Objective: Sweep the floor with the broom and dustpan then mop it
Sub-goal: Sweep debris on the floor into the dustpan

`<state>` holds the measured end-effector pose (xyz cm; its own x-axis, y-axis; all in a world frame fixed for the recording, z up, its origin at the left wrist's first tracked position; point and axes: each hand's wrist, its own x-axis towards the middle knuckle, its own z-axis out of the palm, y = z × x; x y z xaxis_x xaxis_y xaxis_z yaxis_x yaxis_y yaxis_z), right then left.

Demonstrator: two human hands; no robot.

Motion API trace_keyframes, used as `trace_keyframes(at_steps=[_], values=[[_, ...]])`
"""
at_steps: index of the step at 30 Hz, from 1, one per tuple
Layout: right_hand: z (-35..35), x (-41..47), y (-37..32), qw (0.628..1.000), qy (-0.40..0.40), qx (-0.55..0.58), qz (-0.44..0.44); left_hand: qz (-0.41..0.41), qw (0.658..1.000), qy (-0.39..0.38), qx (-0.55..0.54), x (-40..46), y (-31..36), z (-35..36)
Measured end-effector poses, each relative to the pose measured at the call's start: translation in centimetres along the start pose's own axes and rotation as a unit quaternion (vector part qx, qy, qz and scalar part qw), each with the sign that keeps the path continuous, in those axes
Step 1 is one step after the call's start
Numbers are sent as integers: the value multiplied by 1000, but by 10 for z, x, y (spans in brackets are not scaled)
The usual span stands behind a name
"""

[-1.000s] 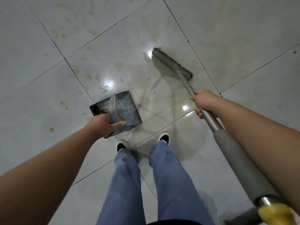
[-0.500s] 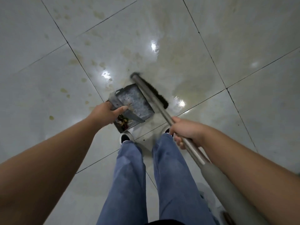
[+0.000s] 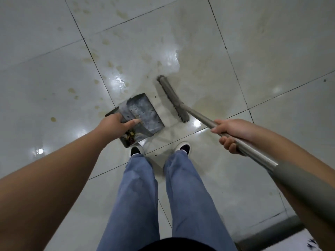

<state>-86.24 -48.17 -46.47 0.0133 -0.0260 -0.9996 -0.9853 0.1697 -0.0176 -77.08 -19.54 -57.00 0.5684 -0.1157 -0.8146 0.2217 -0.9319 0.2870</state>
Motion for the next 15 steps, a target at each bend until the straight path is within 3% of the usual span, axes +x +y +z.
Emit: trace_keyframes(at_steps=[6, 12, 15], values=[[19, 37, -26, 997, 10, -75, -31, -36, 998, 4, -50, -6, -5, -1], [58, 56, -15, 985, -104, -132, 39, -44, 996, 35, -70, 7, -6, -3], [58, 49, 2, 985, -135, -101, 39, -35, 996, 40, -69, 13, -9, -9]])
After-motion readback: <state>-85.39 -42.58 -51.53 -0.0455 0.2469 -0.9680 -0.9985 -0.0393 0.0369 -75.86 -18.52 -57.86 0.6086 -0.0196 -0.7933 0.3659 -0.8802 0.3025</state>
